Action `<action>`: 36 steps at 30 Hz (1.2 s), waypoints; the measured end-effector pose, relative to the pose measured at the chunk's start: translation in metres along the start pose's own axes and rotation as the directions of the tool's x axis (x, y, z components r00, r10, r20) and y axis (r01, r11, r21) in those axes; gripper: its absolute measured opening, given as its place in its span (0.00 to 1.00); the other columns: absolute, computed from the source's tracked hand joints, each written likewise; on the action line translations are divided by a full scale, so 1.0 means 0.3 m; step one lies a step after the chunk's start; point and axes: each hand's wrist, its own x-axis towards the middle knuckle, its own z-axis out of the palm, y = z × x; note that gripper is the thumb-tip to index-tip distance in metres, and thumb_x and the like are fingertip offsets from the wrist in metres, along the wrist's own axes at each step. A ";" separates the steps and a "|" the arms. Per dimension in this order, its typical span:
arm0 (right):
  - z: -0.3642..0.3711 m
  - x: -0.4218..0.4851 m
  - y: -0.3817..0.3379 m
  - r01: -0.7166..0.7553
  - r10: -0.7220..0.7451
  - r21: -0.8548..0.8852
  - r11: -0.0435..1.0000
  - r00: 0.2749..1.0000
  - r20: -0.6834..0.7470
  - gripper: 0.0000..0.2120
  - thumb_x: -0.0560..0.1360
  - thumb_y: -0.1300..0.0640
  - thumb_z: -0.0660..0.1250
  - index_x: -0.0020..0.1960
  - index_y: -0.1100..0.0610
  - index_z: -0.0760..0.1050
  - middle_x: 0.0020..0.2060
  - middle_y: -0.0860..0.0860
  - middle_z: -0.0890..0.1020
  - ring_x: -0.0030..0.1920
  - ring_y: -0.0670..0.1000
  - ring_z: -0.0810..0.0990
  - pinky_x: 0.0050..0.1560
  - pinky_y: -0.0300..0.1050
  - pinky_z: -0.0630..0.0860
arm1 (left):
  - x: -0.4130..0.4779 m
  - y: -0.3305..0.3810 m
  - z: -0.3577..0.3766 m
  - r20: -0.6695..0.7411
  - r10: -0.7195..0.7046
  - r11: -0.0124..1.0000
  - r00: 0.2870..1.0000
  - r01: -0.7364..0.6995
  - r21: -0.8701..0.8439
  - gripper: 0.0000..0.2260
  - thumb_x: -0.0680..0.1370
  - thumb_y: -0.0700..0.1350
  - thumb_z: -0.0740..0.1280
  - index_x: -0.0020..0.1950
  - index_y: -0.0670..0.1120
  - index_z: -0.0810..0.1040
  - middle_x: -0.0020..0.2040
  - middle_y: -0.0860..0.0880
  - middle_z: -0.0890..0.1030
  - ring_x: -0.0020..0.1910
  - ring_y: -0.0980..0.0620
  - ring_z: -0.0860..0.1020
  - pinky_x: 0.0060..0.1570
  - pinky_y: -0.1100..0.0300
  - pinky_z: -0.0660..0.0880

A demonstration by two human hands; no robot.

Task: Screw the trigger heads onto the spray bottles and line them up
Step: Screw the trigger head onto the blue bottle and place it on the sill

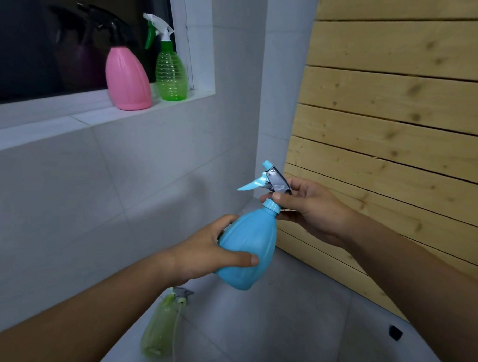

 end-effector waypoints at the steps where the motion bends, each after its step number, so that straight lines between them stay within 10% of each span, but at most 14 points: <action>1: -0.001 0.001 0.001 0.001 -0.001 -0.002 1.000 1.000 0.006 0.14 0.78 0.64 0.66 0.63 0.60 0.75 0.54 0.58 0.85 0.54 0.52 0.84 0.55 0.47 0.80 | -0.001 0.001 -0.001 0.005 -0.005 1.000 1.000 0.005 -0.029 0.29 0.71 0.45 0.81 0.68 0.57 0.75 0.61 0.50 0.84 0.57 0.50 0.84 0.55 0.49 0.84; 13: -0.031 -0.004 -0.015 -0.030 0.026 0.032 0.999 0.994 0.109 0.14 0.78 0.65 0.64 0.63 0.58 0.74 0.50 0.53 0.84 0.54 0.52 0.81 0.61 0.52 0.75 | -0.012 0.001 -0.017 0.127 -0.063 0.957 0.990 0.096 -0.274 0.27 0.68 0.53 0.76 0.66 0.49 0.80 0.55 0.46 0.87 0.50 0.49 0.87 0.44 0.54 0.83; 20: 0.009 0.018 0.020 -0.034 0.033 -0.011 0.999 0.994 -0.103 0.08 0.77 0.59 0.69 0.56 0.57 0.78 0.47 0.54 0.83 0.46 0.49 0.81 0.46 0.41 0.80 | 0.009 0.025 0.022 -0.129 -0.035 0.997 0.991 0.026 -0.067 0.30 0.64 0.51 0.83 0.61 0.50 0.75 0.54 0.48 0.84 0.45 0.54 0.85 0.38 0.57 0.83; 29: 0.029 0.018 0.025 -0.034 0.031 -0.020 0.999 0.989 -0.147 0.11 0.76 0.56 0.69 0.57 0.59 0.80 0.42 0.51 0.85 0.42 0.47 0.84 0.43 0.40 0.79 | 0.003 0.031 0.023 -0.036 -0.144 0.979 0.989 0.137 -0.149 0.26 0.70 0.59 0.70 0.66 0.52 0.73 0.60 0.45 0.83 0.56 0.47 0.85 0.55 0.46 0.84; 36: 0.058 0.018 0.030 -0.040 0.044 0.028 0.999 0.988 -0.149 0.09 0.77 0.57 0.68 0.56 0.59 0.80 0.44 0.53 0.85 0.43 0.48 0.85 0.47 0.43 0.81 | 0.003 0.025 0.025 -0.033 -0.131 0.987 0.991 0.127 -0.097 0.26 0.71 0.52 0.79 0.64 0.51 0.74 0.58 0.49 0.85 0.53 0.50 0.86 0.42 0.59 0.82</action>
